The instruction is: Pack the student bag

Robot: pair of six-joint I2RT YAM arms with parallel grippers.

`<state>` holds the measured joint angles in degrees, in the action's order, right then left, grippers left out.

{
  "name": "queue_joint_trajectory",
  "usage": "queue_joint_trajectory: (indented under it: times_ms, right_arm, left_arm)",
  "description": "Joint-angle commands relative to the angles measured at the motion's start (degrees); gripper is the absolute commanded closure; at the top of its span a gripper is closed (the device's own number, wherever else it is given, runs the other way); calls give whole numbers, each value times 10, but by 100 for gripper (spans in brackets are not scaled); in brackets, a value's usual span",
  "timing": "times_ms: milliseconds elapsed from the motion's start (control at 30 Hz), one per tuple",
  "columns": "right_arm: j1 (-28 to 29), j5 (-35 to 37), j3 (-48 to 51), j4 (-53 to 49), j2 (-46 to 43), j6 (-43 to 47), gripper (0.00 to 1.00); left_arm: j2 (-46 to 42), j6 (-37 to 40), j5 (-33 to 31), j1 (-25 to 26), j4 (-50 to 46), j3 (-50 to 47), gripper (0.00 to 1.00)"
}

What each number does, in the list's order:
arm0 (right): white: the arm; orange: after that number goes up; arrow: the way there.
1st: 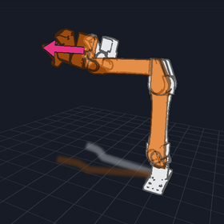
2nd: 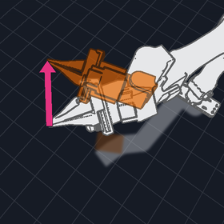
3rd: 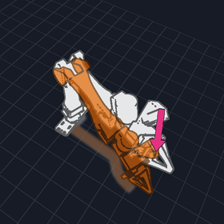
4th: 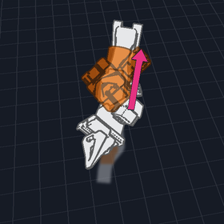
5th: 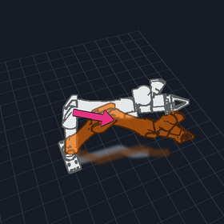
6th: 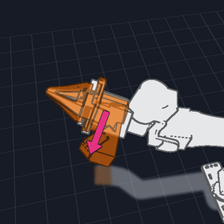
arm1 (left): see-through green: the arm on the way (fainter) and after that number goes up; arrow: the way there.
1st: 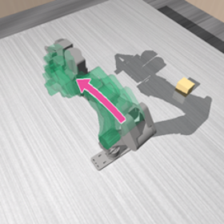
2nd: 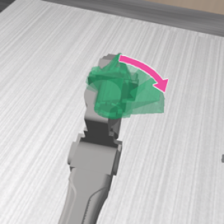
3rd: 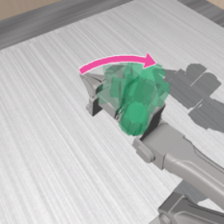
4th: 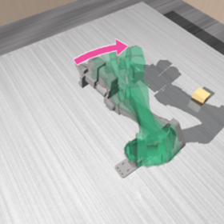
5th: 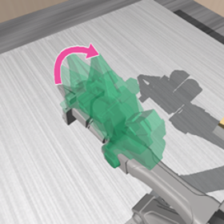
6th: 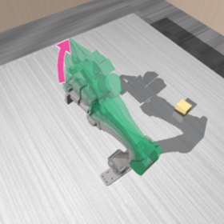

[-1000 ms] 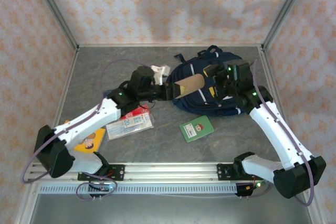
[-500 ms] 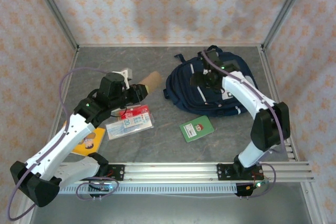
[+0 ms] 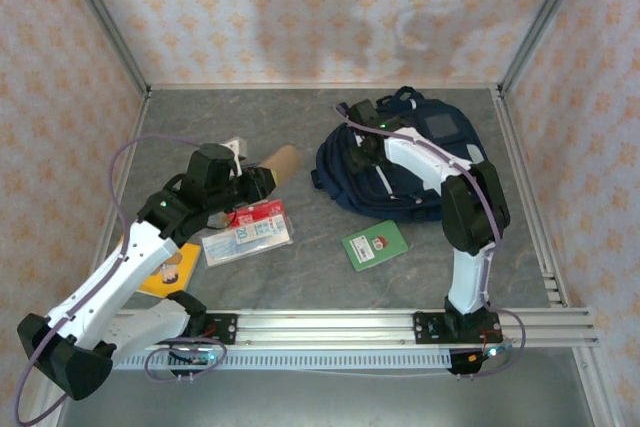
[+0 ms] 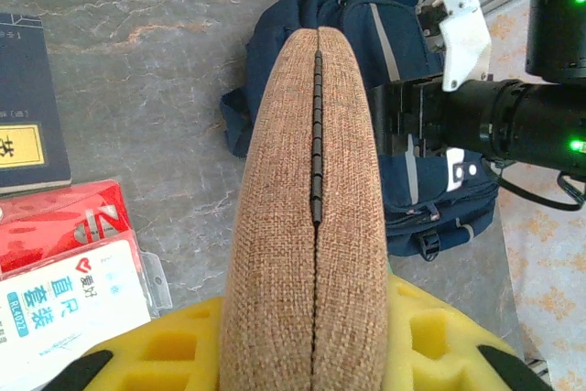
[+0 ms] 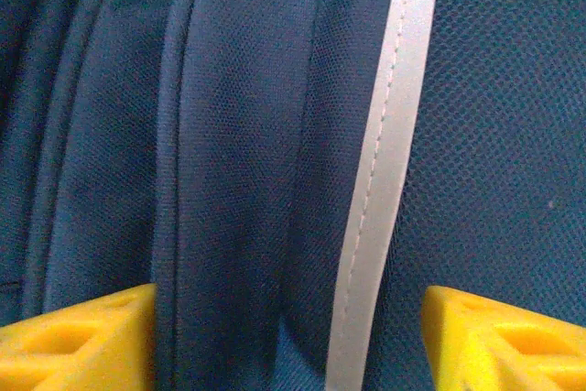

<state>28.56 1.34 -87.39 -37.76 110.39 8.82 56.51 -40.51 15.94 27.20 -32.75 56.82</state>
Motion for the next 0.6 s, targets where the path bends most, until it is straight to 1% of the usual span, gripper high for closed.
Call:
queue_joint_trajectory:
  times_ms: [0, 67, 100, 133, 167, 200, 233, 367, 567]
  right_arm:
    - [-7, 23, -17, 6, 10, 0, 39]
    - [-10, 13, -12, 8, 16, -7, 50]
    - [-12, 1, -10, 9, 17, -9, 59]
    - [-14, -15, -9, 9, 17, -10, 74]
    - [-16, -28, -10, 6, 16, -10, 85]
    - [-17, -43, -13, 4, 11, -10, 95]
    - [-18, -61, -14, 3, 3, -8, 100]
    - [-23, -106, -10, 3, -44, -5, 100]
    - [-42, -179, 55, 69, -159, -6, 100]
  left_arm:
    - [-12, 1, -3, -7, 7, -7, 84]
    - [-10, 0, -3, -8, 12, -10, 84]
    - [-9, -1, -3, -8, 14, -9, 84]
    - [-6, -2, -3, -8, 15, -9, 84]
    - [-5, -2, -3, -10, 16, -9, 84]
    - [-1, -2, -5, -9, 16, -7, 84]
    - [3, -1, -9, -9, 14, -5, 84]
    - [29, 3, -13, -9, 7, 11, 85]
    - [92, 2, 28, -9, 48, 37, 85]
